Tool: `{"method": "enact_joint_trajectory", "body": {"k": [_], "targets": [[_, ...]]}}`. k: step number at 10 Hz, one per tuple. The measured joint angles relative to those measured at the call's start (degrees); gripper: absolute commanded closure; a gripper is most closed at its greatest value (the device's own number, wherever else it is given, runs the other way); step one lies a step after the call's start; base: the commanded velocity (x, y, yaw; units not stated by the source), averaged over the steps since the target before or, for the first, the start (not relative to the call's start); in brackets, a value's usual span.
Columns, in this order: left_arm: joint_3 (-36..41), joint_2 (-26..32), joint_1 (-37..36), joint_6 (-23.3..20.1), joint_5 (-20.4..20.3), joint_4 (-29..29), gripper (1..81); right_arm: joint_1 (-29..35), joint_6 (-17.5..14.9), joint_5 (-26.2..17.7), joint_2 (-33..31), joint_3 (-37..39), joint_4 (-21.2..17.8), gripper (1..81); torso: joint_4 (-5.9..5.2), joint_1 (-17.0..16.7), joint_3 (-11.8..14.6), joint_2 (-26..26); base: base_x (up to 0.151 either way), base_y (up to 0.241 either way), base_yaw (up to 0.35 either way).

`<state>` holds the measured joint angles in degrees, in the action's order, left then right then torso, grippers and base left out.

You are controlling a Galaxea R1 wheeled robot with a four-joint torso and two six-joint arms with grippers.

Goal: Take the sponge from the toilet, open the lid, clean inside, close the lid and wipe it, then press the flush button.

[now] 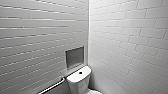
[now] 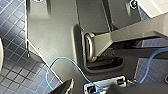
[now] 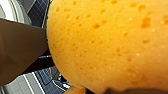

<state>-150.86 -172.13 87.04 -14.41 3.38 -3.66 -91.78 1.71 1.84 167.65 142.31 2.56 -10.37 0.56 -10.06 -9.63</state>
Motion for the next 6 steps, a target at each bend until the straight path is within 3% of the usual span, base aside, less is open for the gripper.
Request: {"method": "enact_joint_trajectory", "body": {"k": [3, 6], "targets": [[0.34, 0.11, -0.02, 0.13, -0.84, -0.63, 1.0, -0.74, 0.0, 1.21, -5.77, -9.2, 0.0, 81.1, 0.0, 0.0, 0.0, 0.0, 0.0, 0.0, 0.0], [0.44, 0.27, -0.02, 0.13, -0.85, -0.66, 1.0, -1.4, 0.0, 1.6, -6.03, -10.03, 0.02, 81.1, 0.0, 0.0, 0.0, 0.0, 0.0, 0.0, 0.0]]}}
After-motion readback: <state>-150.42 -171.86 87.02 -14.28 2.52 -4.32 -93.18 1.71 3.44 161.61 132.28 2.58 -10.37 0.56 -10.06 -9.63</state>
